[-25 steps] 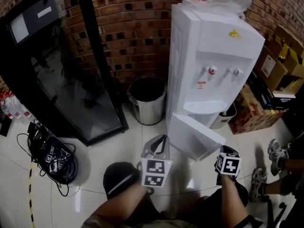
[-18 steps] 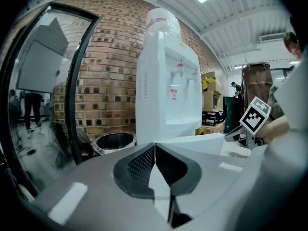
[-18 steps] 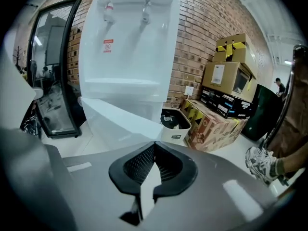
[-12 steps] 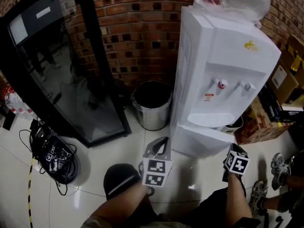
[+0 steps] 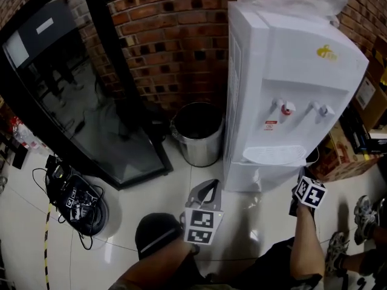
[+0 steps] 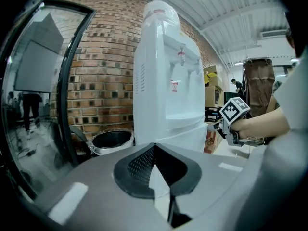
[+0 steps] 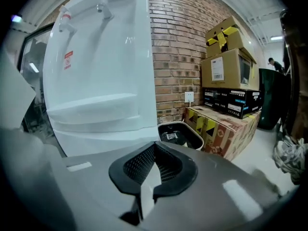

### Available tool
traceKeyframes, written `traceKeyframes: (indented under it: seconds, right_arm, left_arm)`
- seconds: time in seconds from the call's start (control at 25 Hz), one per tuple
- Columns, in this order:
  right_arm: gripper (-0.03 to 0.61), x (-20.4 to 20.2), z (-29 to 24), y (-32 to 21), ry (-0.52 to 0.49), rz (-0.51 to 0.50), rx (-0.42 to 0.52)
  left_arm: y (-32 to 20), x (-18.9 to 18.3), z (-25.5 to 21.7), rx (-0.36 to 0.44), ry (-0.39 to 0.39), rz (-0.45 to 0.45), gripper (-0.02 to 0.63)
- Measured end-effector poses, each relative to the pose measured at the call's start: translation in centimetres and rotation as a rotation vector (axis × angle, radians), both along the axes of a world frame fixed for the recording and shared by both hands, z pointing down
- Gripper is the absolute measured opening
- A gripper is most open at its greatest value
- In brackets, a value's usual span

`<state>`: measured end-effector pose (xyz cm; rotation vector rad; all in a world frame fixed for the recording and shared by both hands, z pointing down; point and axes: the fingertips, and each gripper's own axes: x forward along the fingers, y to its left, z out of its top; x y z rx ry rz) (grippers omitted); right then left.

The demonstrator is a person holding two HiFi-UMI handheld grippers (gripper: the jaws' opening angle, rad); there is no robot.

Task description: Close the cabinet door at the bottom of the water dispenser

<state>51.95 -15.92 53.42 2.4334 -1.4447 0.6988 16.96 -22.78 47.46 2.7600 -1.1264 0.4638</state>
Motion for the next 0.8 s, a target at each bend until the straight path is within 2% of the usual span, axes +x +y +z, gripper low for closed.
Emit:
traceKeyframes:
  seconds: [0.24, 0.52, 0.68, 0.8]
  right_arm:
    - [0.002, 0.2, 0.1, -2.3, 0.003, -0.033, 0.033]
    - [0.002, -0.4, -0.7, -2.3, -0.027, -0.052, 0.060]
    - [0.002, -3.4, -3.6, -1.7, 0.013, -0.103, 0.071]
    - [0.001, -7.1, -7.4, -0.9, 0.080, -0.160, 0.117]
  left_arm:
    - [-0.7, 0.0, 0.0, -0.005, -0.004, -0.014, 0.002]
    - [-0.5, 0.7, 0.1, 0.001, -0.004, 0.003, 0.002]
    - [0.1, 0.5, -1.1, 0.016, 0.022, 0.012, 0.002]
    - [0.6, -0.7, -2.3, 0.030, 0.047, -0.002, 0.002]
